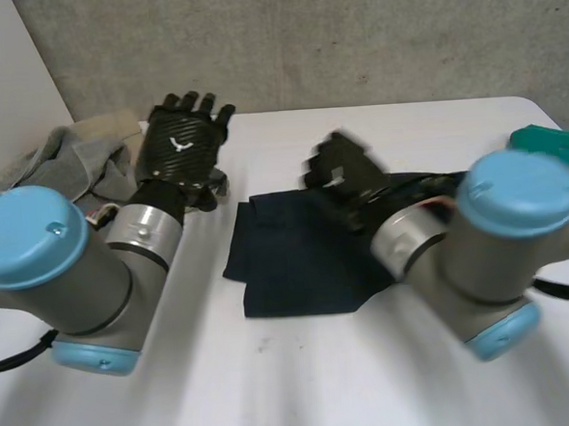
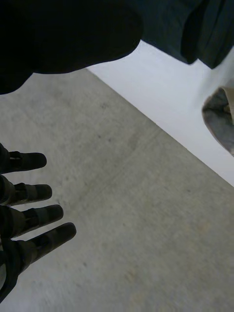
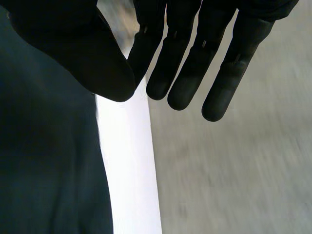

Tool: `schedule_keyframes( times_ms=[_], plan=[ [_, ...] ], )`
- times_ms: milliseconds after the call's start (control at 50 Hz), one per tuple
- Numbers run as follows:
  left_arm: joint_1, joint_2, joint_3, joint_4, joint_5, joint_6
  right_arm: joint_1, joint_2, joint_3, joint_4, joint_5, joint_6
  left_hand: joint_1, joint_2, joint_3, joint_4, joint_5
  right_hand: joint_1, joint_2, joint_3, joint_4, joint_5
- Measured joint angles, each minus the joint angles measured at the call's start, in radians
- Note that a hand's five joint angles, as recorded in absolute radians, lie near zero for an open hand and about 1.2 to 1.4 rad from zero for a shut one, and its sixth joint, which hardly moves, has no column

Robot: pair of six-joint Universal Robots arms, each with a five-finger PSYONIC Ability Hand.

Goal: Fold the laundry.

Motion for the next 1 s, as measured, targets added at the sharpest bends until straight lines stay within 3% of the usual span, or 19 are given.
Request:
schedule_keyframes(
  times_ms=[40, 80, 120, 180, 260, 360, 440, 540, 660, 800, 860, 900, 1000],
  plan=[
    [0.012, 0.015, -0.012, -0.001, -0.002, -0.012, 0.034, 0.036, -0.016, -0.016, -0.017, 0.003, 0.000, 0.000, 0.000, 0.000, 0.000, -0.076, -0.091, -0.096, -0.100, -0.092],
    [0.026, 0.034, -0.032, -0.005, -0.003, -0.025, 0.062, 0.069, -0.031, -0.027, 0.000, 0.022, 0.000, 0.000, 0.000, 0.000, 0.000, -0.448, -0.497, -0.492, -0.476, -0.477],
    [0.032, 0.045, -0.044, -0.009, -0.003, -0.032, 0.071, 0.074, -0.034, -0.030, 0.034, 0.055, 0.000, 0.000, 0.000, 0.000, 0.000, -0.695, -0.745, -0.738, -0.744, -0.741],
    [0.038, 0.061, -0.064, -0.021, -0.002, -0.041, 0.049, 0.037, -0.021, -0.027, 0.107, 0.165, 0.000, 0.000, 0.000, 0.000, 0.000, -0.815, -0.858, -0.879, -0.892, -0.898],
    [0.038, 0.074, -0.080, -0.039, 0.001, -0.054, -0.064, -0.068, 0.028, 0.001, 0.164, 0.375, 0.000, 0.000, 0.000, 0.000, 0.000, -0.815, -0.863, -0.892, -0.901, -0.916],
    [0.030, 0.082, -0.084, -0.049, 0.005, -0.089, -0.317, -0.208, 0.126, 0.114, 0.109, 0.641, 0.000, 0.000, 0.000, 0.000, 0.000, -0.815, -0.863, -0.892, -0.901, -0.915],
    [0.021, 0.083, -0.084, -0.050, 0.006, -0.123, -0.490, -0.254, 0.197, 0.198, 0.013, 0.702, 0.000, 0.000, 0.000, 0.000, 0.000, -0.815, -0.863, -0.890, -0.899, -0.903],
    [0.008, 0.076, -0.083, -0.050, 0.006, -0.154, -0.649, -0.248, 0.283, 0.244, -0.143, 0.602, 0.000, 0.000, 0.000, 0.000, 0.000, -0.812, -0.860, -0.889, -0.898, -0.865],
    [0.004, 0.067, -0.083, -0.049, 0.006, -0.161, -0.713, -0.173, 0.331, 0.233, -0.251, 0.456, 0.000, 0.000, 0.000, 0.000, 0.000, -0.812, -0.860, -0.887, -0.891, -0.854],
    [0.004, 0.060, -0.083, -0.049, 0.007, -0.160, -0.708, -0.089, 0.320, 0.179, -0.269, 0.417, 0.000, 0.000, 0.000, 0.000, 0.000, -0.667, -0.738, -0.732, -0.739, -0.716],
    [0.002, 0.057, -0.083, -0.049, 0.007, -0.160, -0.703, -0.065, 0.310, 0.136, -0.258, 0.418, 0.000, 0.000, 0.000, 0.000, 0.000, -0.144, -0.148, -0.168, -0.193, -0.188],
    [-0.001, 0.056, -0.083, -0.049, 0.007, -0.160, -0.702, -0.057, 0.304, 0.109, -0.240, 0.420, 0.000, 0.000, 0.000, 0.000, 0.000, -0.062, -0.018, -0.037, -0.045, -0.063],
    [-0.010, 0.055, -0.083, -0.049, 0.006, -0.160, -0.702, -0.068, 0.290, 0.061, -0.128, 0.393, 0.000, 0.000, 0.000, 0.000, 0.000, -0.058, -0.009, -0.006, -0.004, -0.037]
  ],
)
